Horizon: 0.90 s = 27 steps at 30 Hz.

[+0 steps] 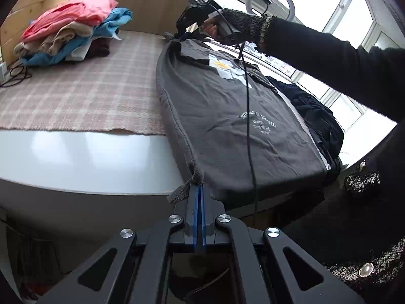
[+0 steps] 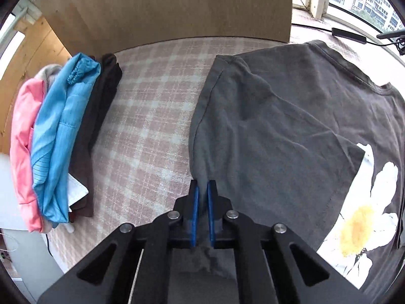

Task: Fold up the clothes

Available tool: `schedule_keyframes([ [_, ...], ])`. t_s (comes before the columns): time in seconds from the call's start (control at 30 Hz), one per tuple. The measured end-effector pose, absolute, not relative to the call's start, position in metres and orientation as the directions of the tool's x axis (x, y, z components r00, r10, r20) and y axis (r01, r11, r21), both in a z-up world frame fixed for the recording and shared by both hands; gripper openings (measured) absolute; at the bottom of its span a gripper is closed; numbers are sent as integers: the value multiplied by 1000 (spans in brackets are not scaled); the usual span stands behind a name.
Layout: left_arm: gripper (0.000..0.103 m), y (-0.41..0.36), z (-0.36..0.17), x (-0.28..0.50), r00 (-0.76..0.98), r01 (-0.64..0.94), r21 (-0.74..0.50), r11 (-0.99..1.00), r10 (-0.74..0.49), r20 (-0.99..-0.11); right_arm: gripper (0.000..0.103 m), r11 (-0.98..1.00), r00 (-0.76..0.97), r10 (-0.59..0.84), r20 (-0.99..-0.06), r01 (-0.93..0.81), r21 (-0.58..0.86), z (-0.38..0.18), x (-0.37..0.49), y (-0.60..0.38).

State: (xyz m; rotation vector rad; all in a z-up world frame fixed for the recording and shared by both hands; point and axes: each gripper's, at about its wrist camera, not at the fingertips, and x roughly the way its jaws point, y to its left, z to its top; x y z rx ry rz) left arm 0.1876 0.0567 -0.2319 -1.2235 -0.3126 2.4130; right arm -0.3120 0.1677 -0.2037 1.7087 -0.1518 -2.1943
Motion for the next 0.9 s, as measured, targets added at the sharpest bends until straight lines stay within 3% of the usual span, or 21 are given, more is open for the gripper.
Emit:
schedule_keyframes([
  [0.27, 1, 143, -202, 193, -468, -431, -328, -840, 519, -715, 6, -909, -258, -410, -875, 201, 366, -176, -317, 246],
  [0.47, 2, 196, -216, 184, -366, -485, -367, -794, 566, -739, 6, -918, -270, -394, -878, 162, 362, -198, -316, 305],
  [0.53, 1, 204, -218, 185, -341, -484, -389, -784, 579, -740, 12, -917, -225, -395, -891, 160, 366, -216, -320, 313],
  [0.63, 2, 216, -222, 186, -304, -482, -422, -768, 598, -741, 21, -961, -249, -272, -930, 125, 247, -227, -317, 325],
  [0.67, 6, 220, -223, 187, -292, -481, -433, -763, 605, -741, 22, -968, -270, -247, -930, 109, 225, -224, -315, 331],
  [0.8, 16, 222, -213, 210, -258, -494, -442, -749, 611, -748, 26, -945, -293, -327, -899, 77, 319, -201, -294, 364],
  [0.9, 16, 223, -210, 231, -214, -483, -465, -742, 615, -759, 36, -940, -332, -341, -880, 92, 329, -177, -268, 389],
])
